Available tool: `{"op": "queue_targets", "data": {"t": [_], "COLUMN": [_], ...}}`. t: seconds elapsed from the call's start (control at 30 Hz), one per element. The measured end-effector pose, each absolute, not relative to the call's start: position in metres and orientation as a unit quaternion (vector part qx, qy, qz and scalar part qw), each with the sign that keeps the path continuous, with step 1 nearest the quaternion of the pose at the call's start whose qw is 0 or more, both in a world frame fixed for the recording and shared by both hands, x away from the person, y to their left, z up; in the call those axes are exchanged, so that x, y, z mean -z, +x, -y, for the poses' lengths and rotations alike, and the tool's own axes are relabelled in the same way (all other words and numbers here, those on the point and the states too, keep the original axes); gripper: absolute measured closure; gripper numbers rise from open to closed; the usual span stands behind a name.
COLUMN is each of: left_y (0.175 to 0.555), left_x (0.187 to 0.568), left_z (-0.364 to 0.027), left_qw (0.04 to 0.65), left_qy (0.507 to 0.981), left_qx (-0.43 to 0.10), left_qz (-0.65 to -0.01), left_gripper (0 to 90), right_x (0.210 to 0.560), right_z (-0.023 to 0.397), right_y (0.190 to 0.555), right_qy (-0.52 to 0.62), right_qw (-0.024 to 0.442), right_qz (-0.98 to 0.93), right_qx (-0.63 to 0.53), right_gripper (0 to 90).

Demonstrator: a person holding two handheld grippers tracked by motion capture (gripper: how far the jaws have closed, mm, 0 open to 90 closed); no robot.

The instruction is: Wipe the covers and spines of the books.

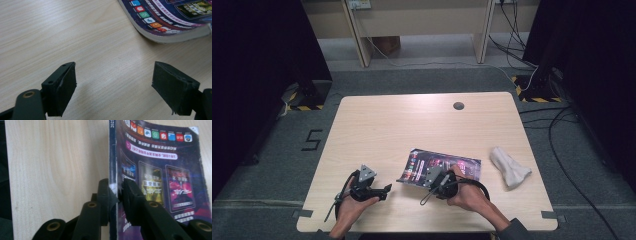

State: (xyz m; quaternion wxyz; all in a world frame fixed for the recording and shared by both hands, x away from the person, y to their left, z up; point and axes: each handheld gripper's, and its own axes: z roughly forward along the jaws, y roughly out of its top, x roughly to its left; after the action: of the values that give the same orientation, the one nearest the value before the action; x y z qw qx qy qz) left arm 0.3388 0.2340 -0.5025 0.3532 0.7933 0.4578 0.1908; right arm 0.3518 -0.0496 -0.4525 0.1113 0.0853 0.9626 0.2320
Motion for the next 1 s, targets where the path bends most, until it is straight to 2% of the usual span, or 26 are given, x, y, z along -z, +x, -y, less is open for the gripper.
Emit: {"op": "queue_targets", "data": {"t": [0.4,0.57,1.0], "left_y": [0.339,0.339,0.339], "left_x": [0.501,0.502,0.502], "left_z": [-0.233,-0.231,-0.219], "left_qw": [0.357,0.358,0.365], "left_qy": [0.79,0.792,0.801], "left_qx": [-0.194,-0.192,-0.183], "left_qz": [-0.459,-0.455,-0.438], "left_gripper": [18.6,18.6,17.4], "right_x": [0.473,0.479,0.482], "right_z": [0.061,0.067,0.098], "right_y": [0.344,0.34,0.338], "right_qy": [0.119,0.138,0.207], "right_qw": [0.082,0.071,0.1], "right_qz": [-0.959,-0.956,-0.937], "right_qx": [-0.245,-0.25,-0.264], "right_gripper": [55.0,49.4,39.2]}}
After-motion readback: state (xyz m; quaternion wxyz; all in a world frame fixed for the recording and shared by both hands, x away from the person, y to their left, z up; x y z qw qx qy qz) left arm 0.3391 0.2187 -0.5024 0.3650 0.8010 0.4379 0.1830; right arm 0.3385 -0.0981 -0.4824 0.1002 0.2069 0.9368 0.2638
